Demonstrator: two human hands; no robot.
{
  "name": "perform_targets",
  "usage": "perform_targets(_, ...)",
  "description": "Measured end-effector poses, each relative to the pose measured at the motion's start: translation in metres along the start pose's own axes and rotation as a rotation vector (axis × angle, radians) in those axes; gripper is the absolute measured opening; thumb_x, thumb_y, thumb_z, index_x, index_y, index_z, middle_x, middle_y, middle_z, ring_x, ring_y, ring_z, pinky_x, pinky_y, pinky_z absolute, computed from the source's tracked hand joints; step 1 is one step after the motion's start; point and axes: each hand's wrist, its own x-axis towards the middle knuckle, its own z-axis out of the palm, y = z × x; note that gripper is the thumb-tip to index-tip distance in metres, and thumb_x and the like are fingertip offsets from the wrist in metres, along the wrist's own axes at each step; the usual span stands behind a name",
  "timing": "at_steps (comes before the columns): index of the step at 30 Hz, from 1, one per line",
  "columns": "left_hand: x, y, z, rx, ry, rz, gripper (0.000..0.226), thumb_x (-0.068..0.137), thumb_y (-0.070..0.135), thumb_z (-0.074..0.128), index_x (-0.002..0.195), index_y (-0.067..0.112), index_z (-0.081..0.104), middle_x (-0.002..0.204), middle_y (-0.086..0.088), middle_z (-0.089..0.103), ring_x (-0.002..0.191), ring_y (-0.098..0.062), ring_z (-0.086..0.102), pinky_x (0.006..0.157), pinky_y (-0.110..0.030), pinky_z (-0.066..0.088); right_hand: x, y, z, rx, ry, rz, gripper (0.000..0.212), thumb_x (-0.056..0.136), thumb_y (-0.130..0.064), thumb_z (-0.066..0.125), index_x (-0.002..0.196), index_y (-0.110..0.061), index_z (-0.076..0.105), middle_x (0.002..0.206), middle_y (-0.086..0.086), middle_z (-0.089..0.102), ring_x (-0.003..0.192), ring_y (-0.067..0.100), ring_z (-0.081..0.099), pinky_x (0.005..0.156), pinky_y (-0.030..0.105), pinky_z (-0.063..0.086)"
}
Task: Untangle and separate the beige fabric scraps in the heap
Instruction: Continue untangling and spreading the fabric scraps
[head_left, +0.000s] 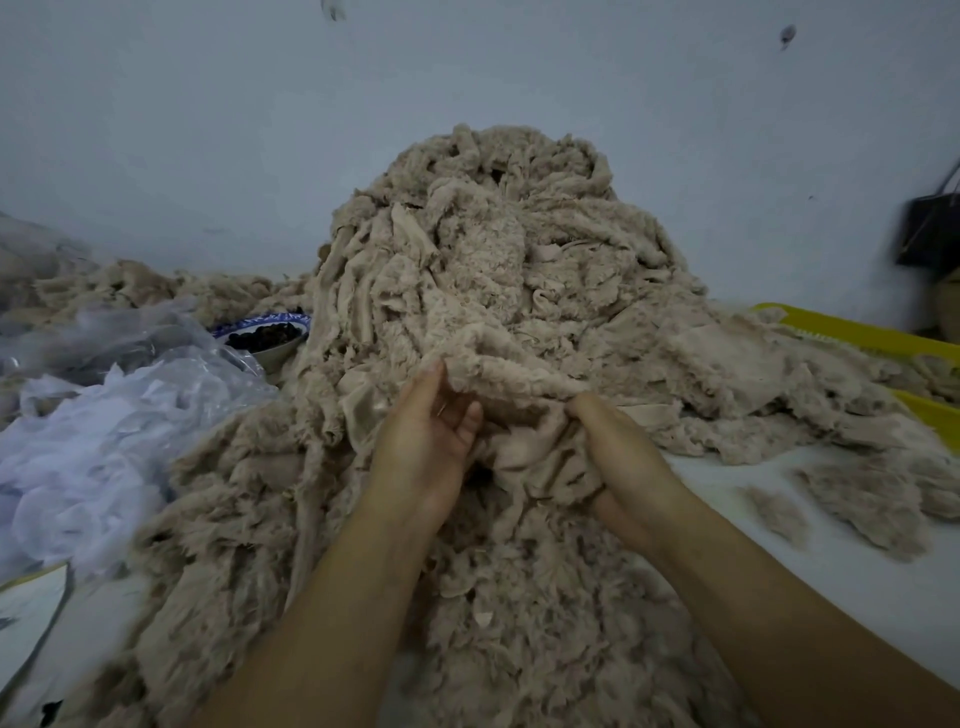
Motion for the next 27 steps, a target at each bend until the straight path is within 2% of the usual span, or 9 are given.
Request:
perform_targets(3,0.005,0.005,-0.004,-0.076,0.101,0.043,0.013,0.101,0.021,0.057,0.105,0.013,0.065,0.072,0.005,0.070,0.056,-0.004,0.065,0.050,-0.019,0.052,-0.003,-0.002,0.000,-0.339,-0.002,-0.104,0.036,0.095,-0.024,0.047,0.065,-0.029,0.067,0.066,-0.009,0.066,0.061,0.003,0.061,0.057,0.016,0.049)
perform_targets(6,0.010,0.009,-0.009,-0.062,0.218,0.130,0.017,0.103,0.022,0.052,0.116,0.014,0.062,0.083,0.003,0.069,0.056,-0.004,0.065,0.050,-0.019,0.052,-0.002,0.002,-0.003,-0.803,0.044,-0.255,0.020,0.095,-0.023,0.049,0.077,-0.025,0.057,0.060,-0.008,0.052,0.047,-0.001,0.045,0.041,0.013,0.031)
perform_targets(11,0.009,0.009,-0.011,0.070,0.283,0.197,0.022,0.107,0.025,0.045,0.123,0.015,0.056,0.094,0.000,0.065,0.054,-0.004,0.067,0.051,-0.020,0.054,0.000,0.001,-0.007,-0.611,0.158,-0.207,0.016,0.098,-0.029,0.051,0.083,-0.026,0.055,0.057,-0.016,0.054,0.045,-0.003,0.044,0.045,0.013,0.032)
perform_targets(12,0.009,0.007,-0.011,0.120,0.297,0.204,0.021,0.107,0.026,0.045,0.120,0.015,0.057,0.089,0.000,0.062,0.050,-0.003,0.064,0.050,-0.020,0.054,0.000,0.000,-0.005,-0.552,0.157,-0.176,0.017,0.099,-0.035,0.052,0.089,-0.023,0.059,0.066,-0.010,0.061,0.052,-0.002,0.051,0.052,0.018,0.038)
perform_targets(14,0.010,0.003,-0.010,0.196,0.309,0.207,0.018,0.106,0.027,0.047,0.107,0.015,0.060,0.083,-0.001,0.057,0.045,-0.002,0.059,0.048,-0.020,0.053,0.000,0.002,-0.002,-0.395,0.140,-0.117,0.038,0.097,-0.046,0.055,0.098,-0.010,0.066,0.090,0.018,0.070,0.075,0.022,0.068,0.066,0.035,0.052)
perform_targets(15,0.010,0.003,-0.010,0.208,0.309,0.200,0.016,0.106,0.028,0.048,0.101,0.019,0.061,0.084,-0.002,0.056,0.044,-0.002,0.058,0.047,-0.020,0.053,0.001,0.003,-0.001,-0.301,0.135,-0.089,0.043,0.096,-0.049,0.056,0.097,-0.008,0.070,0.095,0.021,0.072,0.084,0.031,0.071,0.073,0.042,0.057)
perform_targets(21,0.010,0.005,-0.011,0.129,0.377,0.102,0.017,0.104,0.026,0.051,0.089,0.025,0.057,0.083,-0.002,0.060,0.051,-0.007,0.061,0.047,-0.018,0.052,0.009,0.008,-0.005,0.084,0.199,0.033,0.031,0.095,-0.047,0.059,0.094,-0.021,0.076,0.096,0.004,0.078,0.089,0.021,0.074,0.072,0.033,0.056)
perform_targets(24,0.007,0.006,-0.012,0.183,0.330,0.131,0.017,0.102,0.026,0.056,0.087,0.020,0.060,0.073,0.000,0.061,0.048,-0.005,0.062,0.049,-0.019,0.053,0.010,0.014,-0.008,-0.168,0.298,0.026,0.032,0.093,-0.049,0.057,0.091,-0.022,0.074,0.091,0.006,0.074,0.092,0.024,0.069,0.086,0.039,0.054)
perform_targets(27,0.002,0.006,-0.008,0.326,0.215,0.144,0.019,0.097,0.029,0.064,0.083,0.016,0.067,0.067,0.001,0.065,0.055,-0.010,0.063,0.052,-0.023,0.055,0.005,0.012,-0.009,-0.513,0.296,-0.181,0.019,0.097,-0.041,0.051,0.089,-0.032,0.066,0.079,-0.005,0.064,0.075,0.007,0.059,0.064,0.028,0.043)
